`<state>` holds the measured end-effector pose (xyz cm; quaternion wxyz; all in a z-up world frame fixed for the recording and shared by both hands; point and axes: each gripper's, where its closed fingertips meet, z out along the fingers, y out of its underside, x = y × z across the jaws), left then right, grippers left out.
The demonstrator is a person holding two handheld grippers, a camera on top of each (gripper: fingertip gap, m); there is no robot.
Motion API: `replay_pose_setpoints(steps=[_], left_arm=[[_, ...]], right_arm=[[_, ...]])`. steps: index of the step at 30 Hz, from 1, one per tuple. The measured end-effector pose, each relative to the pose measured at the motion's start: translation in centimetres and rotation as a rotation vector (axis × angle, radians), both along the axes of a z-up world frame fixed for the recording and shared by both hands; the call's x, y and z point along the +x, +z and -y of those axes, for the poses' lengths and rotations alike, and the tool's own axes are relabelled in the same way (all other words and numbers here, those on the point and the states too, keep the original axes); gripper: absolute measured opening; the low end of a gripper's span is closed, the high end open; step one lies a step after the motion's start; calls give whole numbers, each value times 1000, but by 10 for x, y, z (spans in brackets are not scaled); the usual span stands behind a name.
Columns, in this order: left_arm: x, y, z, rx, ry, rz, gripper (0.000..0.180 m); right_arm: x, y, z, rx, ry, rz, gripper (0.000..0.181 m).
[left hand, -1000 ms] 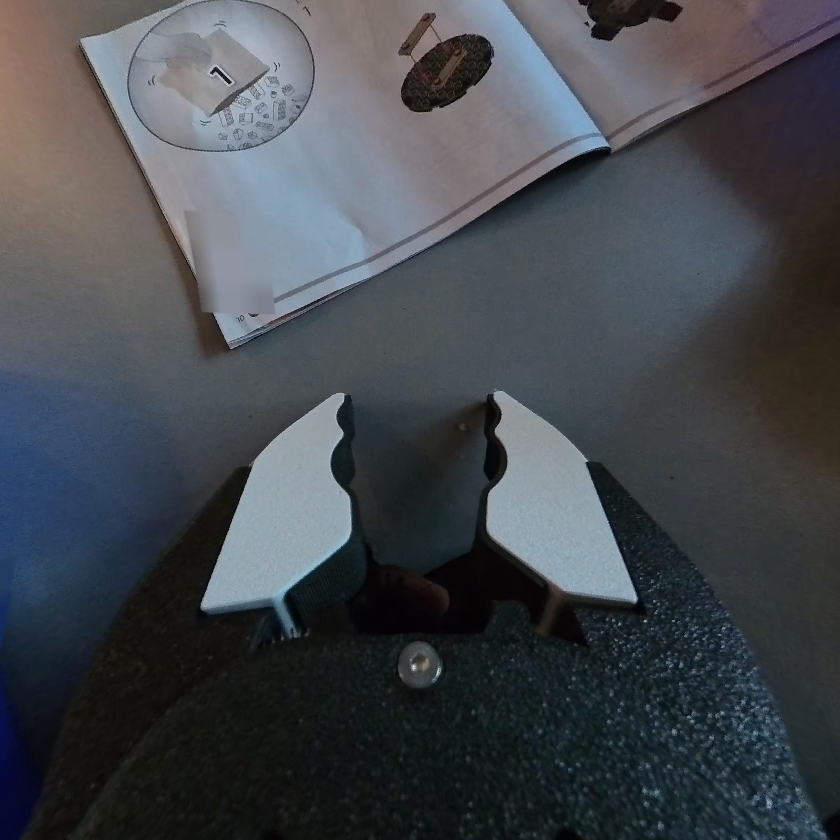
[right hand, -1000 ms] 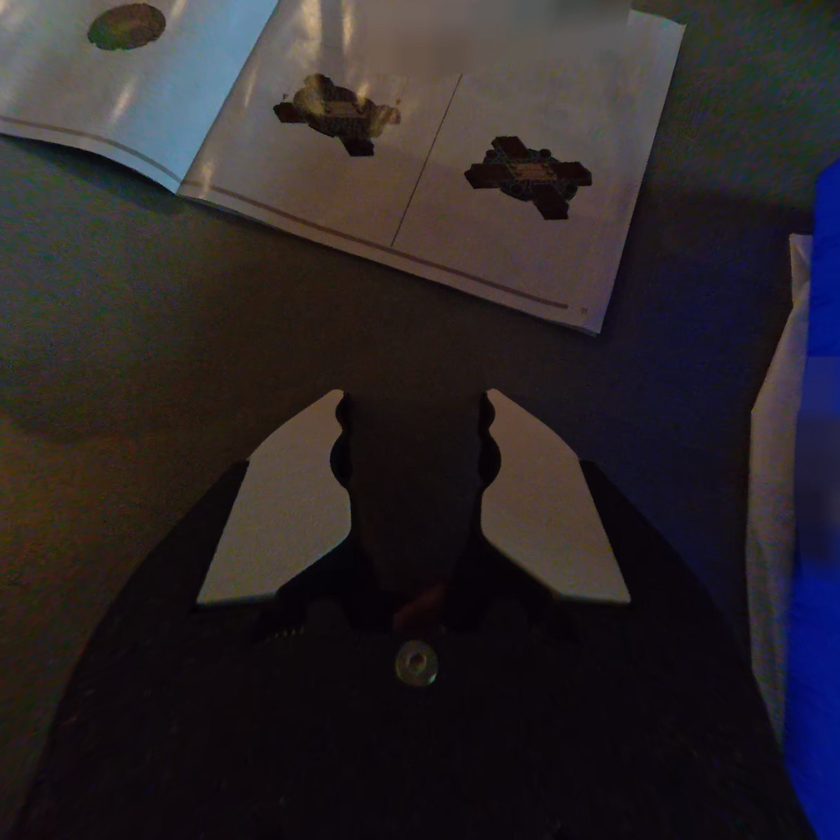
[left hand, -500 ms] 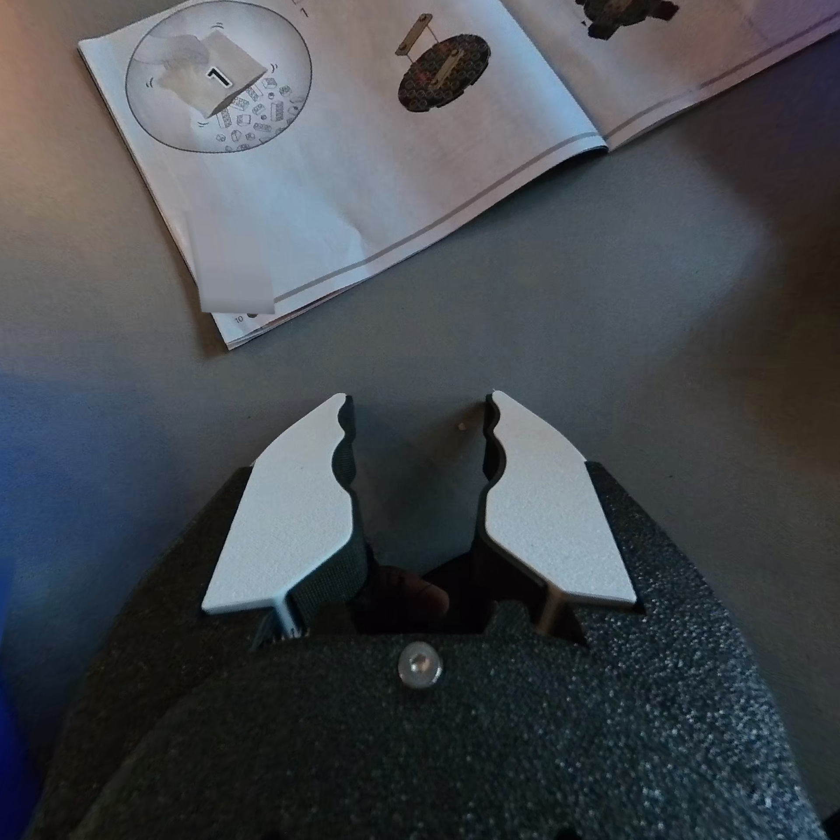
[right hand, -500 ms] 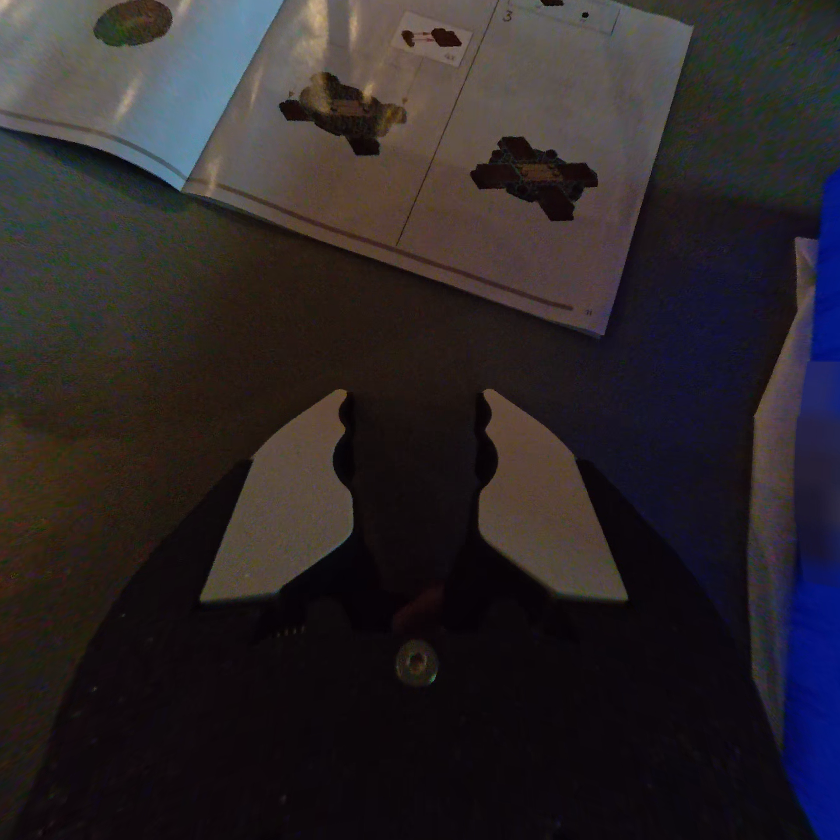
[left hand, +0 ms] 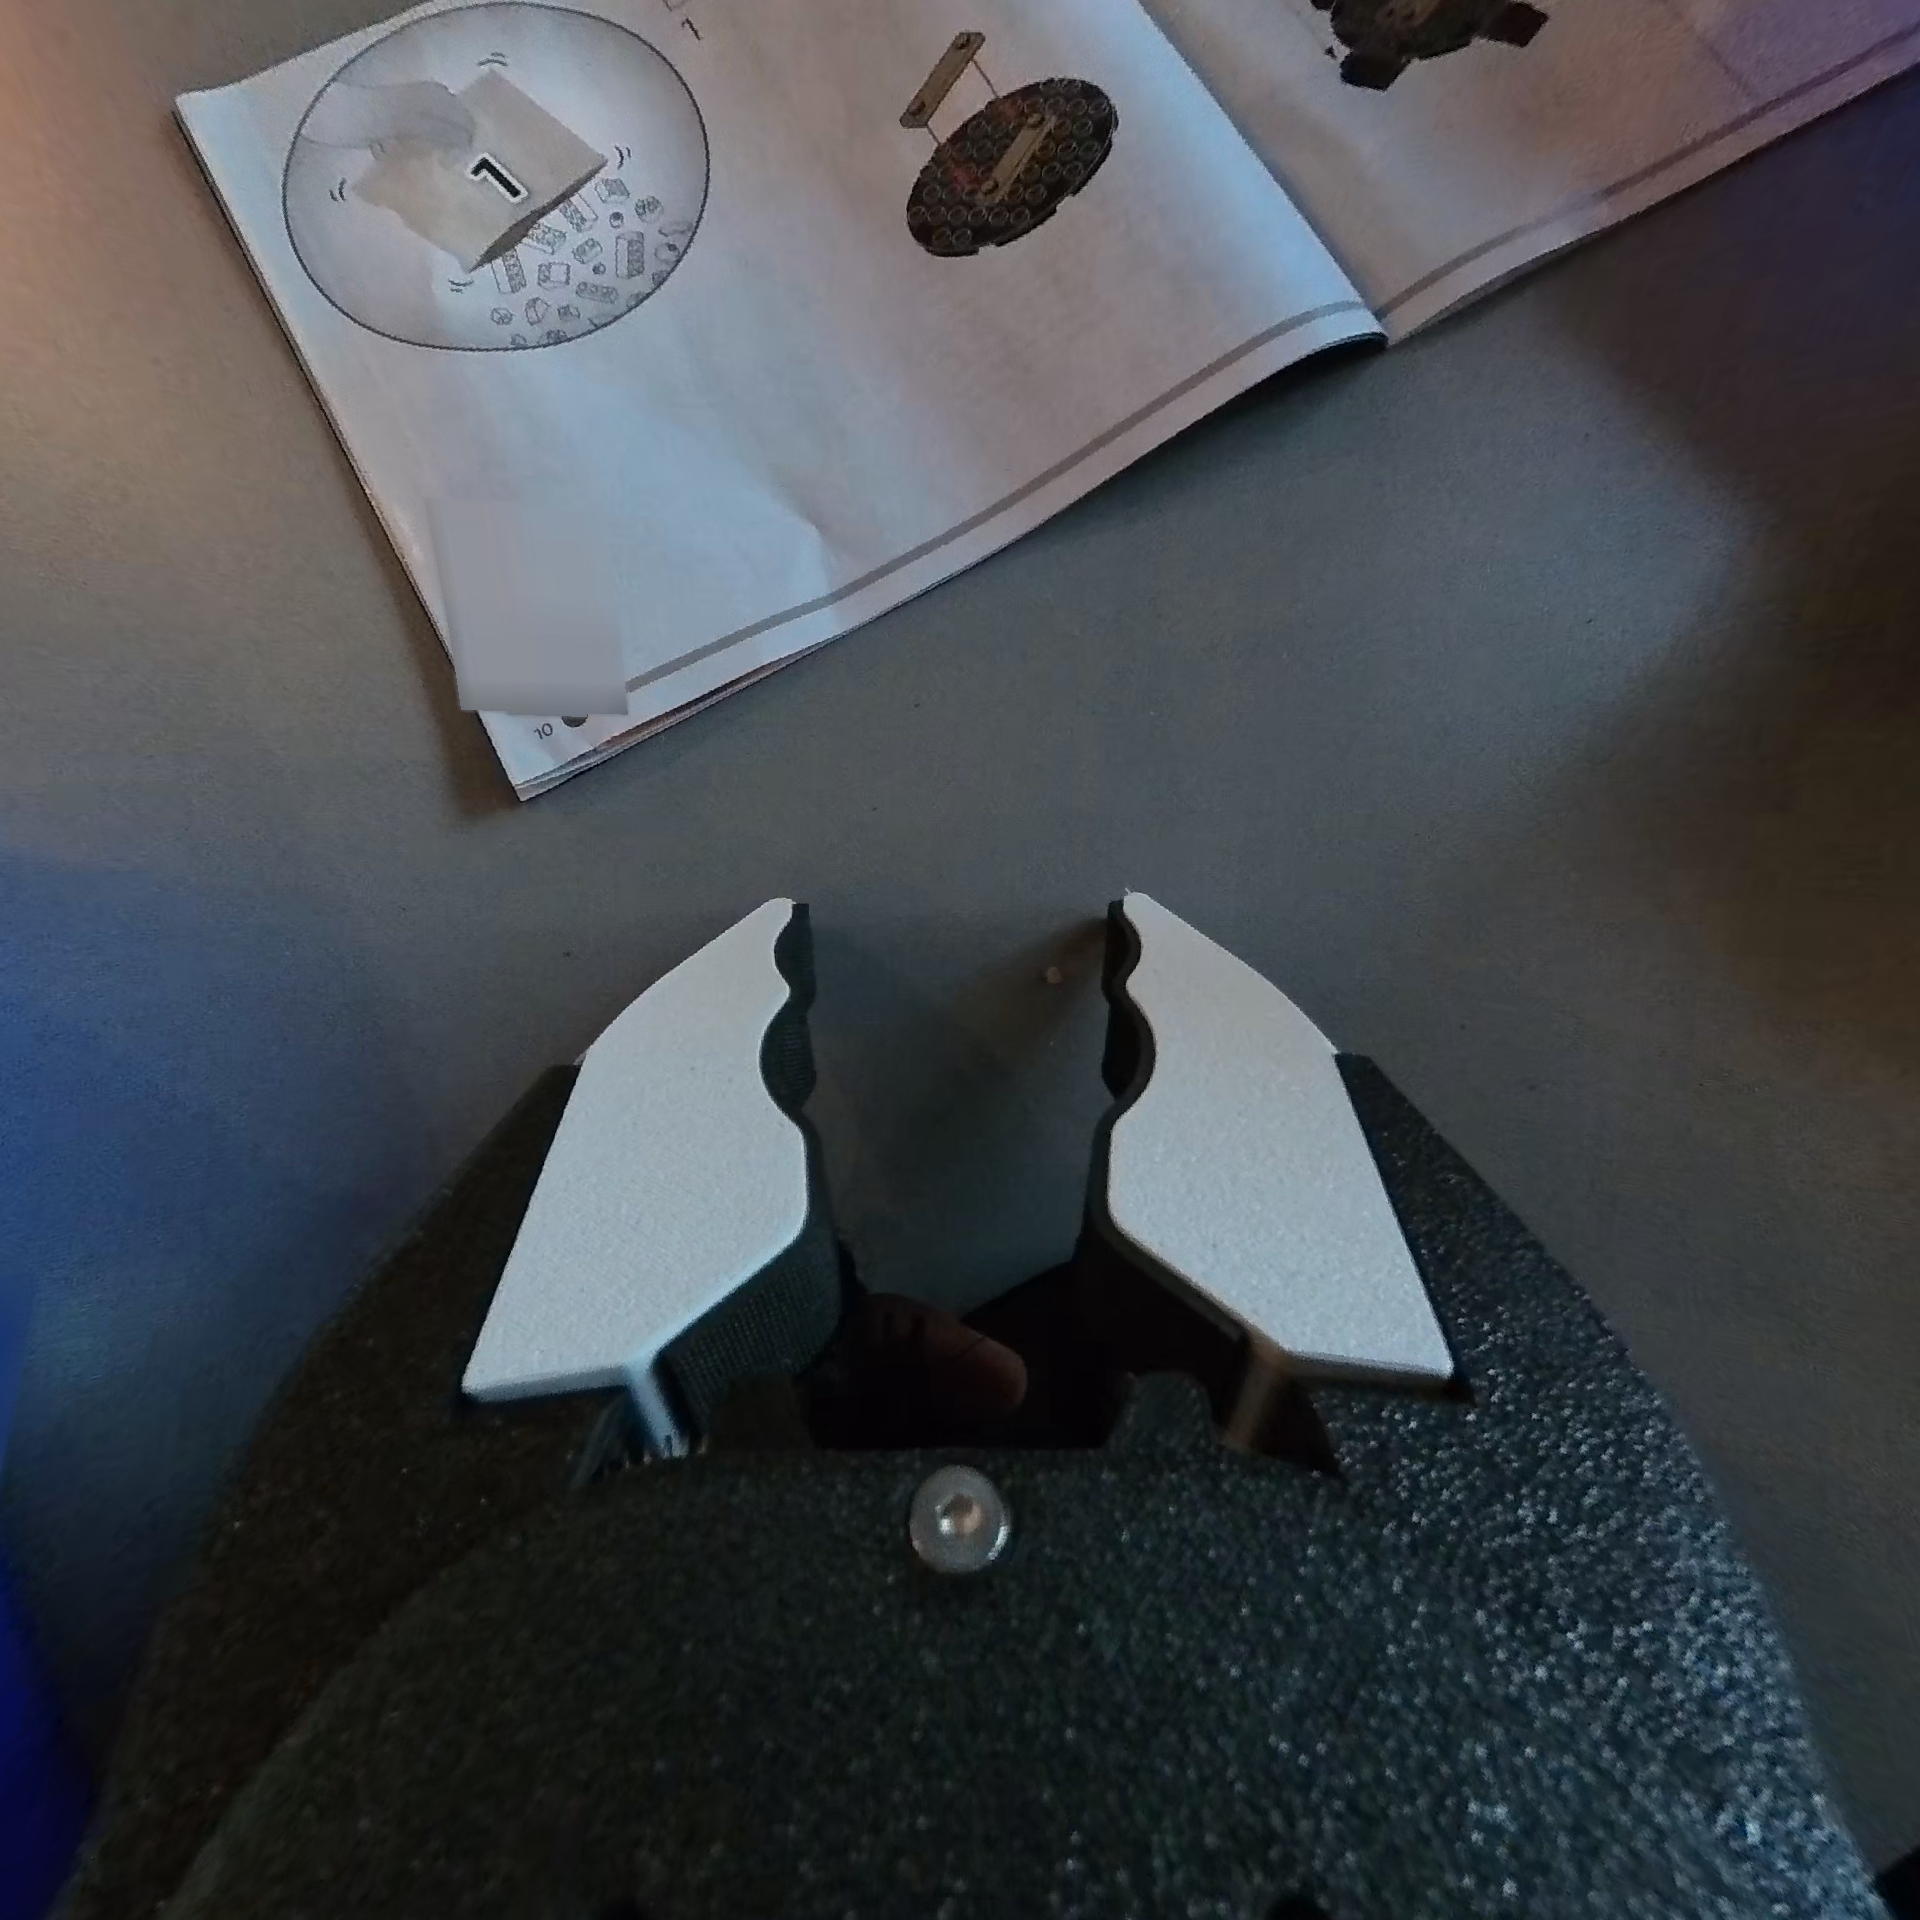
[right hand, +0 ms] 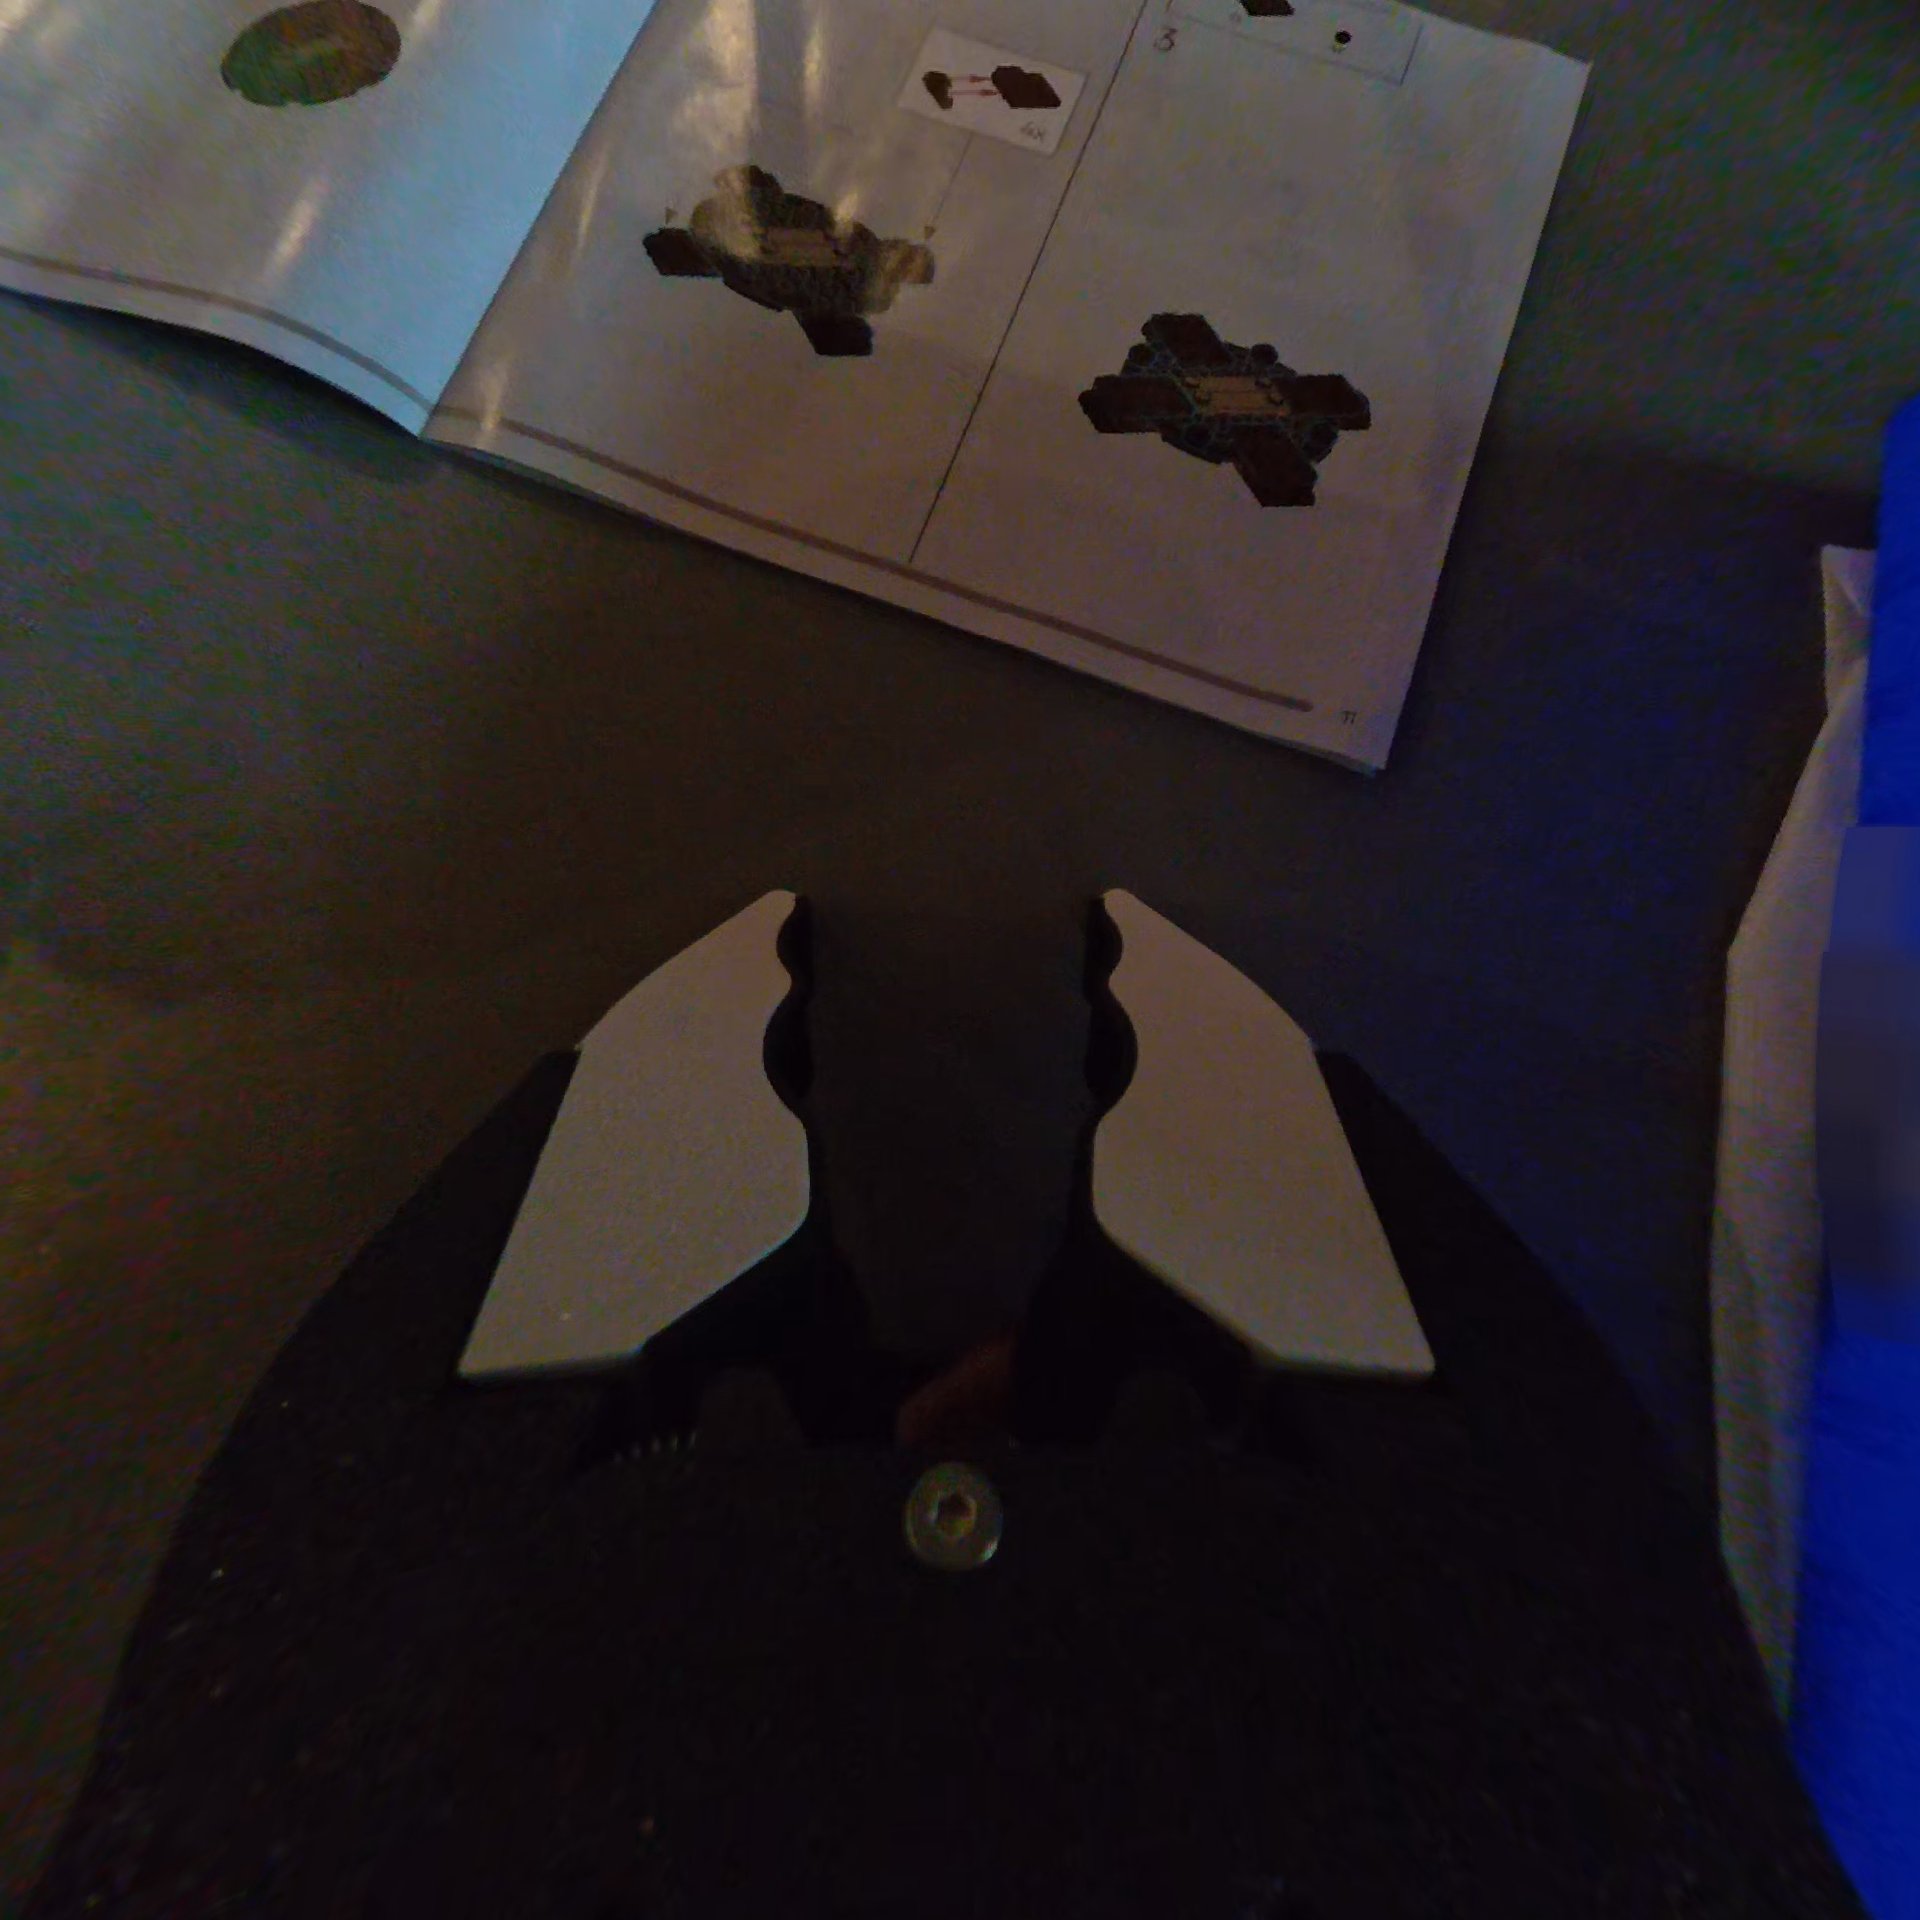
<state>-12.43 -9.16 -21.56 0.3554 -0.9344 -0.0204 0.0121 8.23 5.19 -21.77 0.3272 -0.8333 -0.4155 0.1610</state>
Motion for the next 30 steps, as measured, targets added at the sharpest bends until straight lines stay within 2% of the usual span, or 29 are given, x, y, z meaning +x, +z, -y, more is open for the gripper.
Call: replay_pose_setpoints(steps=[5,8,11,13,14,16,19,22,24,27,30], left_arm=[[0,0,0,0,0,0,53],[0,0,-1,-1,0,1,53],[0,0,0,-1,0,-1,53],[1,0,0,-1,-1,0,53],[1,0,0,-1,-1,0,53],[1,0,0,-1,-1,0,53],[0,0,0,-2,-1,0,52],[0,0,-1,-2,-2,1,52],[0,0,0,-2,-1,1,52],[0,0,0,-3,-1,1,53],[0,0,0,-3,0,1,53]], right_arm=[[0,0,0,-1,0,0,50],[-5,10,0,32,31,-59,62],[-3,57,2,85,71,-245,70],[11,86,7,84,134,-261,92],[22,103,6,102,154,-252,97],[54,140,-3,165,205,-235,96],[111,191,-35,237,228,-172,87],[152,196,-65,166,389,-61,75],[172,173,-82,64,522,67,68],[199,118,-116,-84,531,348,74],[214,79,-149,-88,547,583,76]])
